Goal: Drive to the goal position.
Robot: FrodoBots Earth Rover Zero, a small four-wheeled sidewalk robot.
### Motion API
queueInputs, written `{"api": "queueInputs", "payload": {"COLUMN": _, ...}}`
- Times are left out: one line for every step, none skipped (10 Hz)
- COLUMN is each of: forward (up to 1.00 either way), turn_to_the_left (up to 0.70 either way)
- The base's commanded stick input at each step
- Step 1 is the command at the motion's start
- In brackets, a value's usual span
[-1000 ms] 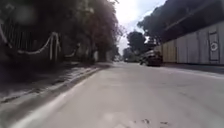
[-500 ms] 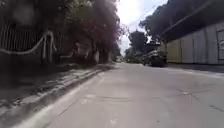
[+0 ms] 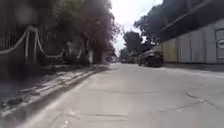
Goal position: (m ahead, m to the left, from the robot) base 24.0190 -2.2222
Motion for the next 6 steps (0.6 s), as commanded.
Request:
{"api": "queueInputs", "payload": {"forward": 1.0, "turn_to_the_left": 0.0}}
{"api": "queueInputs", "payload": {"forward": 1.0, "turn_to_the_left": 0.0}}
{"api": "queueInputs", "payload": {"forward": 1.0, "turn_to_the_left": 0.0}}
{"api": "queueInputs", "payload": {"forward": 1.0, "turn_to_the_left": 0.0}}
{"api": "queueInputs", "payload": {"forward": 1.0, "turn_to_the_left": 0.0}}
{"api": "queueInputs", "payload": {"forward": 1.0, "turn_to_the_left": 0.0}}
